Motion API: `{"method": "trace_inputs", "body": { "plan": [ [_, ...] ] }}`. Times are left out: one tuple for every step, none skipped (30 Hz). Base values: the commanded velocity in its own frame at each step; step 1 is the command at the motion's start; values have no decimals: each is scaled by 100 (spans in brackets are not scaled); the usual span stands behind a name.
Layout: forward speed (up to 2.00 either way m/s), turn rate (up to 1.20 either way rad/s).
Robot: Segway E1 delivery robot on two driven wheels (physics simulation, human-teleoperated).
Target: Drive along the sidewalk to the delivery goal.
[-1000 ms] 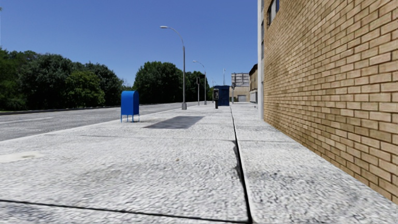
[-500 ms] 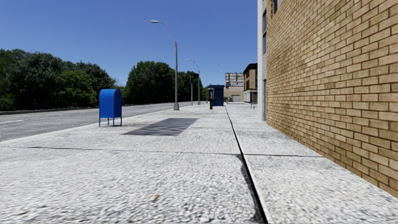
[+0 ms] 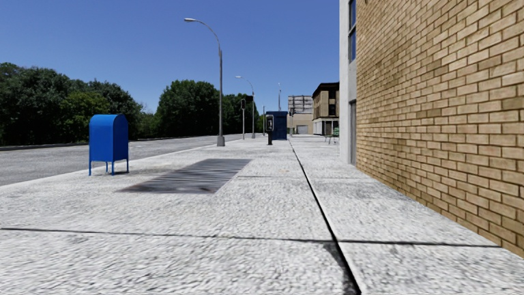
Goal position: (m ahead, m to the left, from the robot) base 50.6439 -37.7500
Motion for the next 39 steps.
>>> {"method": "trace_inputs", "body": {
  "plan": [
    [200,0],
    [200,0],
    [200,0],
    [200,0],
    [200,0],
    [200,0],
    [200,0],
    [200,-76],
    [200,-97],
    [200,-97],
    [200,-120],
    [200,-120],
    [200,-42],
    [200,0],
    [200,0],
    [200,0],
    [200,0],
    [200,0],
    [200,0],
    [200,0],
    [200,0],
    [200,0],
    [200,0],
    [200,0],
    [200,0],
    [200,0],
    [200,0],
    [200,0],
    [200,0],
    [200,0],
    [200,0],
    [200,0],
    [200,0],
    [200,-1],
    [200,-1],
    [200,-103],
    [200,-120],
    [200,-120],
    [200,-120]
  ]
}}
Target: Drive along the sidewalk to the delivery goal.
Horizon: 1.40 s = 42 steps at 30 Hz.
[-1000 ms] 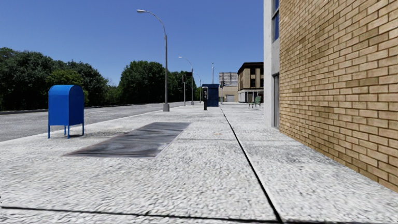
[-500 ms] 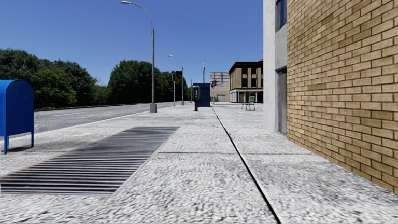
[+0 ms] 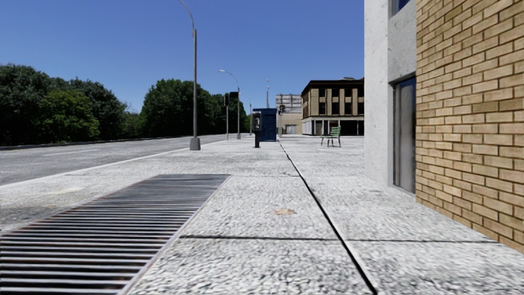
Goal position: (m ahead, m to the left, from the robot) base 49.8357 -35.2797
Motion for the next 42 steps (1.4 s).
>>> {"method": "trace_inputs", "body": {
  "plan": [
    [200,-120],
    [200,-117],
    [200,0],
    [200,0],
    [200,0],
    [200,0],
    [200,0],
    [200,0],
    [200,0],
    [200,0],
    [200,0],
    [200,0],
    [200,0],
    [200,0],
    [200,0],
    [200,0],
    [200,0],
    [200,0],
    [200,0],
    [200,0],
    [200,0],
    [200,0],
    [200,0],
    [200,0],
    [200,0],
    [200,0],
    [200,0],
    [200,0],
    [200,0],
    [200,0],
    [200,0],
    [200,0],
    [200,0],
    [200,0],
    [200,0],
    [200,0],
    [200,0],
    [200,0],
    [200,0],
    [200,0],
    [200,0],
    [200,0]
  ]
}}
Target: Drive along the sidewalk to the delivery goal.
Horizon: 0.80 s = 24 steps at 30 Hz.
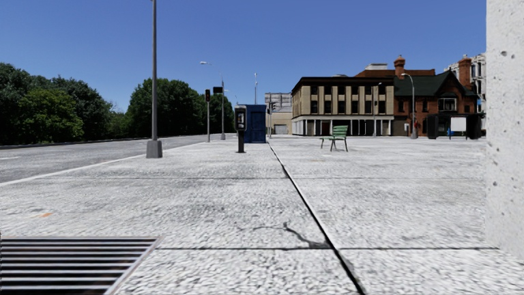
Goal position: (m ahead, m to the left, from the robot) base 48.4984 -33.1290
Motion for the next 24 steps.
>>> {"method": "trace_inputs", "body": {
  "plan": [
    [200,0],
    [200,0],
    [200,0],
    [200,0],
    [200,0],
    [200,0],
    [200,0],
    [200,0],
    [200,0],
    [200,0],
    [200,0],
    [200,0],
    [200,0],
    [200,0],
    [200,0],
    [200,0],
    [200,0],
    [200,0],
    [200,0],
    [200,0],
    [200,0],
    [200,0],
    [200,0],
    [200,0]
  ]
}}
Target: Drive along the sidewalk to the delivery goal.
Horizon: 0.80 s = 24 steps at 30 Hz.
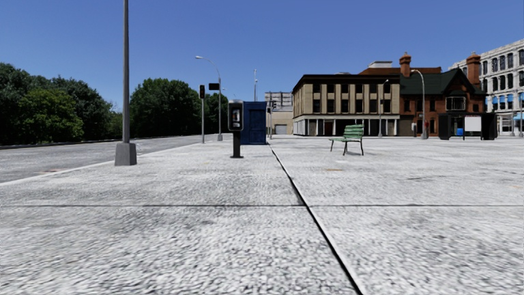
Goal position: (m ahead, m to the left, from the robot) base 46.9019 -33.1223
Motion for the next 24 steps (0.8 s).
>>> {"method": "trace_inputs", "body": {
  "plan": [
    [200,0],
    [200,0],
    [200,0],
    [200,0],
    [200,0],
    [200,0],
    [200,0],
    [200,0],
    [200,0],
    [200,-20],
    [200,-20],
    [200,-45],
    [200,-60],
    [200,-70],
    [200,-85],
    [200,-85],
    [200,-85],
    [200,-85],
    [200,-85],
    [200,-82],
    [200,-82],
    [200,-4],
    [200,0],
    [200,0]
  ]
}}
